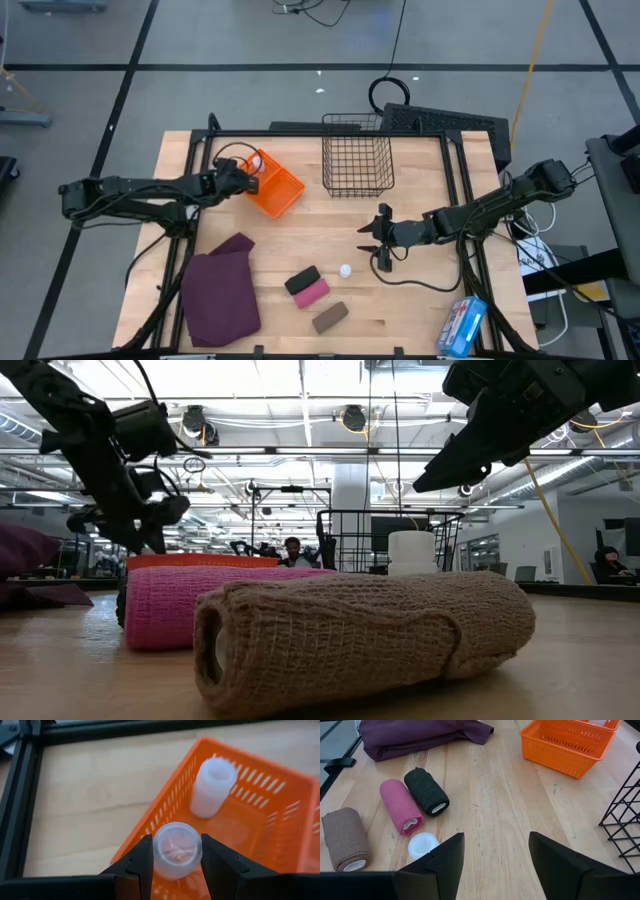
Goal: Pick & Place Medicine items
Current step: Put the white pill bottle into the top orange basket
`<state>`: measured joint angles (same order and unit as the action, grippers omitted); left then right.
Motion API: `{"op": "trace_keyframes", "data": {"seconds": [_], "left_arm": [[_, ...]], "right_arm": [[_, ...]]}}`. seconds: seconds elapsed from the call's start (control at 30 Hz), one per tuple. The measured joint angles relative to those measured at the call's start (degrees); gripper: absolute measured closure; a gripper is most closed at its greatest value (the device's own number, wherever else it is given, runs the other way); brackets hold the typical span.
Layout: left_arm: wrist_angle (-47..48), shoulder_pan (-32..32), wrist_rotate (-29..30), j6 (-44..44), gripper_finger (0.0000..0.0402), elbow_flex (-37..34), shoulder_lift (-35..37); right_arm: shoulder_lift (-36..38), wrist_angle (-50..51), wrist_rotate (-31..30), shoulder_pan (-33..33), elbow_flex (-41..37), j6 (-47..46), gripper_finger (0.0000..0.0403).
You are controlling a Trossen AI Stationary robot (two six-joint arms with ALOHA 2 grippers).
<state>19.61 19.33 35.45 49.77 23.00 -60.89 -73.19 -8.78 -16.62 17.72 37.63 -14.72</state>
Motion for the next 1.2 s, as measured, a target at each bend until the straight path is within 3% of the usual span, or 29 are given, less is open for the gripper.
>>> {"op": "trace_keyframes", "data": {"seconds": [0.27, 0.5, 0.7, 0.93, 1.2], "left_arm": [[-0.4, 0.0, 0.3, 2.0, 0.0261, 0.1, -3.6], [-0.2, 0.0, -0.2, 1.4, 0.0147, 0.0, -2.8], [0.1, 0.0, -0.3, -2.8, 0.0100, 0.6, -2.4], [-0.1, 0.0, -0.7, -9.6, 0.0090, 5.3, -1.6], [-0.2, -0.5, -4.7, -17.4, 0.0105, 13.6, -0.8]], "right_arm": [[0.0, 0.0, 0.0, 0.0, 0.0, -0.2, 0.0193], [0.0, 0.2, 0.2, 0.0, 0.0, -0.4, 0.0193], [0.0, 0.9, 0.3, 0.0, 0.0, -1.1, 0.0193], [1.1, 3.9, 0.6, 0.0, 0.0, -1.1, 0.0193], [3.3, 15.1, 9.3, 1.6, -0.2, -8.0, 0.0193]]}}
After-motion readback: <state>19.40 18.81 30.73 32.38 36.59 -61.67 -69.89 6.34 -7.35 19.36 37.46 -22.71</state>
